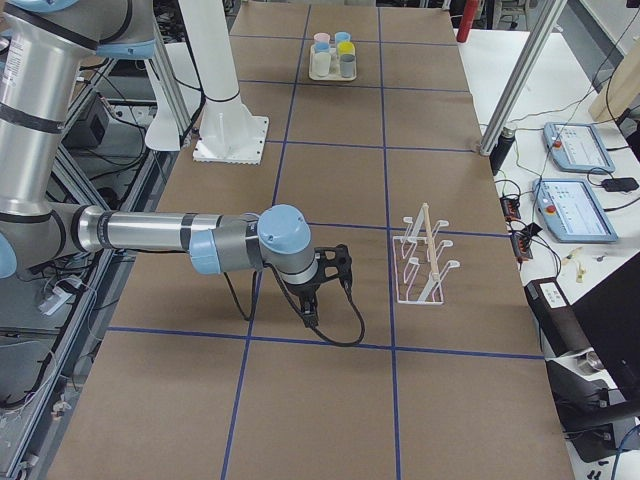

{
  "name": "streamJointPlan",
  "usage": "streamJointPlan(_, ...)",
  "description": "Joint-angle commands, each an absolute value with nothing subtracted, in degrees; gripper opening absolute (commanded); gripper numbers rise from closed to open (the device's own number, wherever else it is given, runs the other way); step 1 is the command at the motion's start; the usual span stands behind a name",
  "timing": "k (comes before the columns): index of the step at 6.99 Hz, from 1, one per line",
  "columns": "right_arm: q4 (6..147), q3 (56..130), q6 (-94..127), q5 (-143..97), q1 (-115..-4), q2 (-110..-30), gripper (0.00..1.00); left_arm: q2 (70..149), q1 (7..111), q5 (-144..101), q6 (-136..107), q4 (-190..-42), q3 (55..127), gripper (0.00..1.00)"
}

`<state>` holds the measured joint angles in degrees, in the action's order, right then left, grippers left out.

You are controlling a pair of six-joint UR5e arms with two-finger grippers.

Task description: Transfer IKEA cup to right arm and place on rack

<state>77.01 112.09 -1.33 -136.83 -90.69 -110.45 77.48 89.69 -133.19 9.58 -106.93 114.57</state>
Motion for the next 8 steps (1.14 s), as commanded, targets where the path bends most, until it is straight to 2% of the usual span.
streamJointPlan(1, 72.52, 112.94, 0.6, -137.28, -90.7, -108.21, 1.0, 81.02, 89.65, -133.24, 9.49, -113.17, 113.65, 1.0)
streamJointPlan(4, 58.32, 111.63, 4.31, -137.29, -90.7, -111.79, 1.0, 83.5, 89.65, -138.42, 9.75, -115.57, 111.02, 1.0)
streamJointPlan(7, 52.68, 108.91, 11.06, -149.8, -89.56, -110.3, 0.98, 82.8, 84.66, -138.43, 9.32, -121.55, 109.7, 1.0)
streamJointPlan(8, 51.08, 109.16, 16.73, -150.03, -88.43, -110.48, 0.99, 82.79, 82.64, -137.82, 6.79, -123.38, 106.38, 1.0)
